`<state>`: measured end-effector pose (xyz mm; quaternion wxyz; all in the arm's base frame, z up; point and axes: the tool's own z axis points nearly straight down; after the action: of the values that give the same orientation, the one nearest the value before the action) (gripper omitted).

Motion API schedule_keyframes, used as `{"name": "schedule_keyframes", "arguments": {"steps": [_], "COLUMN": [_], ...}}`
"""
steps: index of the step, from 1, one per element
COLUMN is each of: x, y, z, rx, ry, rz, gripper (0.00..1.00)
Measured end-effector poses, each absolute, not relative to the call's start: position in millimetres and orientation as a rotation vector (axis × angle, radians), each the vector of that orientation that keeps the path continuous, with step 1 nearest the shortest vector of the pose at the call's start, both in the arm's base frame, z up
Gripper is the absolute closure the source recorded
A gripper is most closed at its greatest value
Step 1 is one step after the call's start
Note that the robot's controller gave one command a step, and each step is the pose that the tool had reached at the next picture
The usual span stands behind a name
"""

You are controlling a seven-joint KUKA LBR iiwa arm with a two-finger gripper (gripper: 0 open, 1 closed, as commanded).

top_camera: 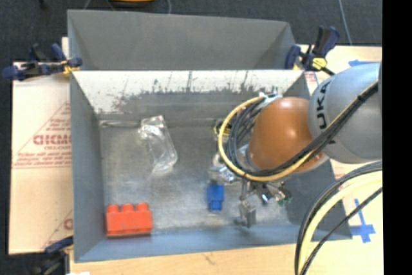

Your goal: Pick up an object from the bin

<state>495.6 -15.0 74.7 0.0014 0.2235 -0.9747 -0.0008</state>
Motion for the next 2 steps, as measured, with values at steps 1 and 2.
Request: {"name": "schedule_keyframes", "arguments": {"steps": [1, 2], "x": [485.4, 506.4], "y": [-42, 4], "z": [125, 74], "rx": [1.001, 1.081], "ry": [-2.983, -2.951], "rz": [0.003, -0.005], "gripper": [0.0, 0.0]}}
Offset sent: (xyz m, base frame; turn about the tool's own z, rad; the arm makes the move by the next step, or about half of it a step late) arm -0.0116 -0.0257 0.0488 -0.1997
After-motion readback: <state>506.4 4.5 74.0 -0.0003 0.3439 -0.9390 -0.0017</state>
